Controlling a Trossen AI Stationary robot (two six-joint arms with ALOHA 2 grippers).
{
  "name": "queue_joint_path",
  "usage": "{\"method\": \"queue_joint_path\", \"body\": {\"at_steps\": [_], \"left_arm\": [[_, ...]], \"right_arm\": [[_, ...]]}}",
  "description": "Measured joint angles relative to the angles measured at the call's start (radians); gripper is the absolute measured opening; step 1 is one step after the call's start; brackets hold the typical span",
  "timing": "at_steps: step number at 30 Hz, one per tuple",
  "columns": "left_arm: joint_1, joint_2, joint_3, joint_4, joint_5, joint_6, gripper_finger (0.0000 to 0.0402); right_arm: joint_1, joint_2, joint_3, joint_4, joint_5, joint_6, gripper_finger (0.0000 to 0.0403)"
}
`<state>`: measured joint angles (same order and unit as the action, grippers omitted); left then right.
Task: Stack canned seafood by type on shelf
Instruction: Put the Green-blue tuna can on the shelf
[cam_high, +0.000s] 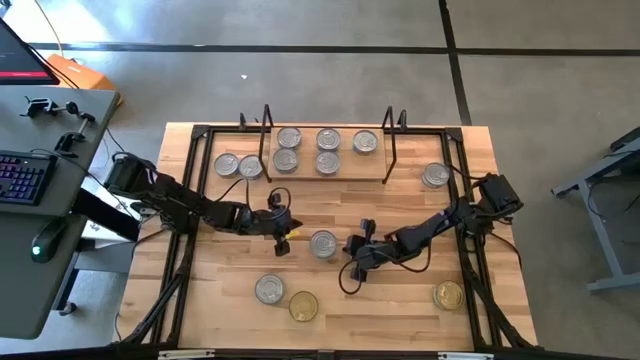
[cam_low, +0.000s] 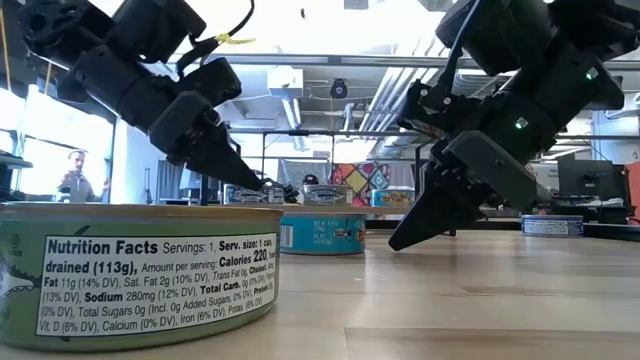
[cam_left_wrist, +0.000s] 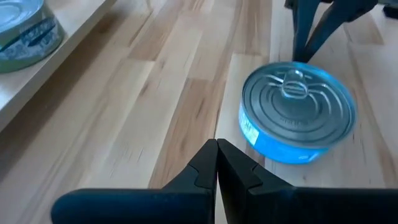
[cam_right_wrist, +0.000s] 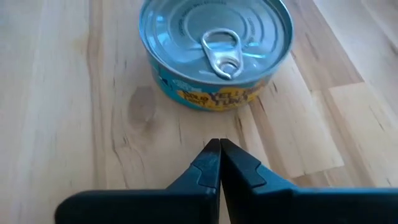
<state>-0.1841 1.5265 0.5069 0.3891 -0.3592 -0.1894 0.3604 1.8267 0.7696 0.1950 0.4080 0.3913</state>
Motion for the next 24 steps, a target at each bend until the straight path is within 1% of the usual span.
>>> {"method": "queue_joint_path", "body": {"at_steps": [11, 16, 24], "left_arm": [[0.000, -0.001, -0.001, 0.013, 0.000, 0.001, 0.0003], [0.000, -0.001, -0.001, 0.047, -0.021, 0.000, 0.0003], [0.000, -0.002, -0.001, 0.129, -0.027, -0.011, 0.0003]], "right_arm": [[0.000, 0.000, 0.000, 0.012, 0.000, -0.006, 0.0000], [0.000, 0.000, 0.000, 0.021, 0.008, -0.006, 0.0000], [-0.001, 0.000, 0.000, 0.119, 0.009, -0.007, 0.0000]]}}
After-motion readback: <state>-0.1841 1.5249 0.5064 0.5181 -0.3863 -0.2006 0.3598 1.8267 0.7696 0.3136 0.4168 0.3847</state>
